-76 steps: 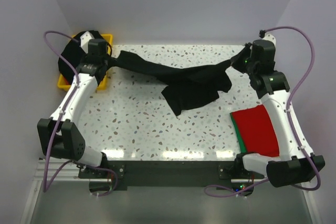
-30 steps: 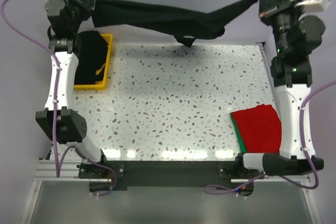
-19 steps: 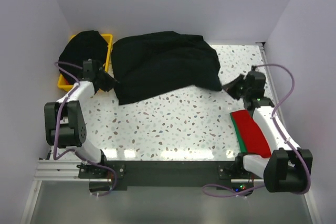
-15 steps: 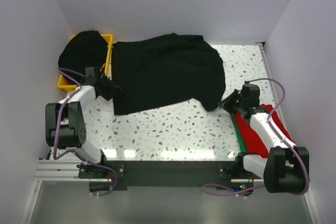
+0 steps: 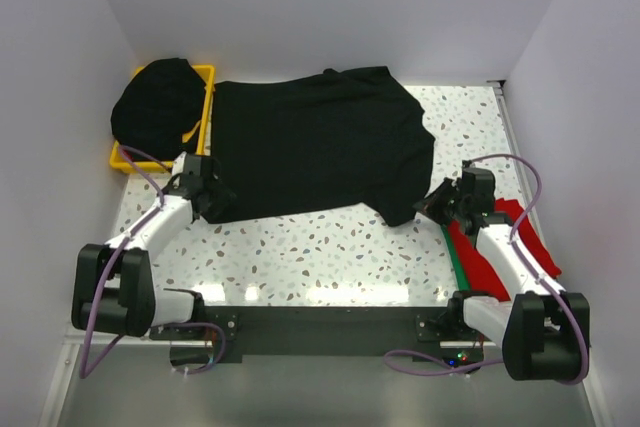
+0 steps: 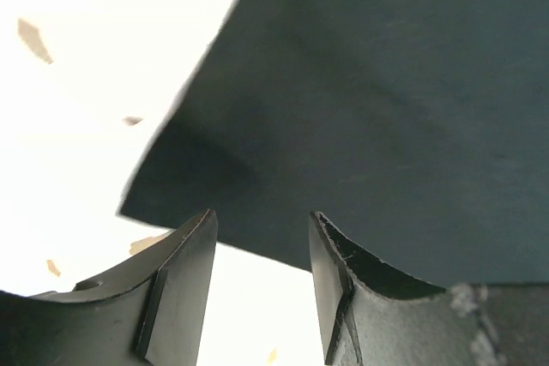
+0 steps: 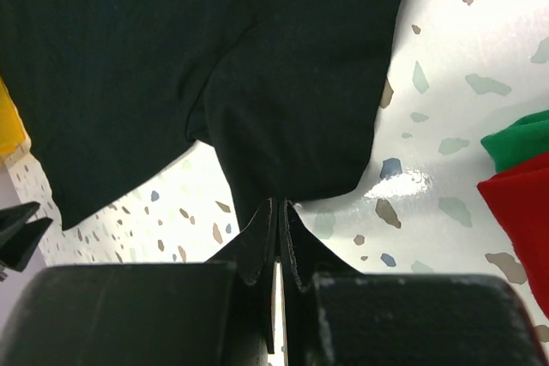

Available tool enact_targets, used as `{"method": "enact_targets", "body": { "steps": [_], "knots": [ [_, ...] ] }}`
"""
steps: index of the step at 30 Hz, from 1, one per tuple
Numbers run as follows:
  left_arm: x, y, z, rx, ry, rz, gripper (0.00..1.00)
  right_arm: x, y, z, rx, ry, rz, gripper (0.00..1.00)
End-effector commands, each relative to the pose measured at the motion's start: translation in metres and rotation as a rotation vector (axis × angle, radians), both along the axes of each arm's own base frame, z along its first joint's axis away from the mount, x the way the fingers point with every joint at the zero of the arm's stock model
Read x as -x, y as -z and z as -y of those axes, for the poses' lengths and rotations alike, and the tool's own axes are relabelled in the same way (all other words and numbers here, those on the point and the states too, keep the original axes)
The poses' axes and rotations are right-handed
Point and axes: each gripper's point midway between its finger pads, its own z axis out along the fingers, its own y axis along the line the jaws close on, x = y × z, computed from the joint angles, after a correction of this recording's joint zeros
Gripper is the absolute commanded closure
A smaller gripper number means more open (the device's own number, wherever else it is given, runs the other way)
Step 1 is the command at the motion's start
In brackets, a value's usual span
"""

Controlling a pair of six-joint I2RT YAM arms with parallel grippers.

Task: Fold and stack the t-shirts
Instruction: Flatten the tshirt out

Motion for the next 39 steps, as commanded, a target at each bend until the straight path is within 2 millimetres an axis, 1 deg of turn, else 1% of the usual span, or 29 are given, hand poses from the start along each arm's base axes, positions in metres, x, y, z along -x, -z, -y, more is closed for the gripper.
{"method": "enact_targets", "body": {
  "steps": [1, 5, 11, 17, 21, 22, 25, 26, 28, 29, 30, 31, 36, 37, 38, 39],
  "knots": [
    [0.023, 0.011, -0.025, -0.102, -0.145, -0.059, 0.48, -0.012, -0.019, -0.002, 0.009, -0.039, 0.056, 1.0],
    [0.037, 0.024, -0.029, -0.12, -0.173, -0.125, 0.48, -0.017, -0.02, -0.002, 0.015, -0.05, 0.049, 1.0],
    [0.046, 0.035, -0.031, -0.115, -0.195, -0.134, 0.48, -0.019, -0.02, -0.003, 0.017, -0.059, 0.045, 1.0],
    [0.043, 0.041, -0.032, -0.123, -0.2, -0.137, 0.48, -0.017, -0.02, -0.003, 0.018, -0.062, 0.045, 1.0],
    [0.041, 0.041, -0.041, -0.168, -0.225, -0.125, 0.52, -0.014, -0.022, -0.002, 0.023, -0.056, 0.046, 1.0],
    [0.037, 0.04, -0.042, -0.176, -0.22, -0.111, 0.53, -0.013, -0.024, -0.001, 0.026, -0.054, 0.051, 1.0],
    [0.035, 0.041, -0.045, -0.194, -0.225, -0.103, 0.66, -0.009, -0.029, 0.0, 0.035, -0.053, 0.058, 1.0],
    [0.034, 0.04, -0.046, -0.197, -0.22, -0.099, 0.75, -0.008, -0.029, 0.001, 0.039, -0.051, 0.057, 1.0],
    [0.032, 0.038, -0.047, -0.203, -0.224, -0.09, 0.85, -0.003, -0.033, 0.001, 0.043, -0.051, 0.06, 1.0],
    [0.03, 0.035, -0.047, -0.205, -0.224, -0.078, 0.94, -0.001, -0.035, 0.001, 0.045, -0.053, 0.063, 1.0],
    [0.029, 0.033, -0.048, -0.211, -0.216, -0.072, 0.98, 0.003, -0.037, 0.002, 0.048, -0.054, 0.066, 1.0],
    [0.028, 0.029, -0.048, -0.21, -0.217, -0.064, 1.0, 0.005, -0.038, 0.003, 0.053, -0.052, 0.068, 1.0],
    [0.026, 0.006, -0.053, -0.225, -0.229, -0.008, 1.0, 0.024, -0.04, 0.004, 0.059, -0.048, 0.056, 1.0],
    [0.029, 0.003, -0.053, -0.226, -0.231, -0.011, 1.0, 0.027, -0.045, 0.004, 0.058, -0.048, 0.074, 1.0],
    [0.03, -0.002, -0.054, -0.225, -0.236, 0.006, 1.0, 0.031, -0.045, 0.004, 0.059, -0.047, 0.072, 1.0],
    [0.035, -0.002, -0.056, -0.231, -0.237, -0.005, 1.0, 0.037, -0.044, 0.004, 0.058, -0.046, 0.058, 1.0]
  ]
}}
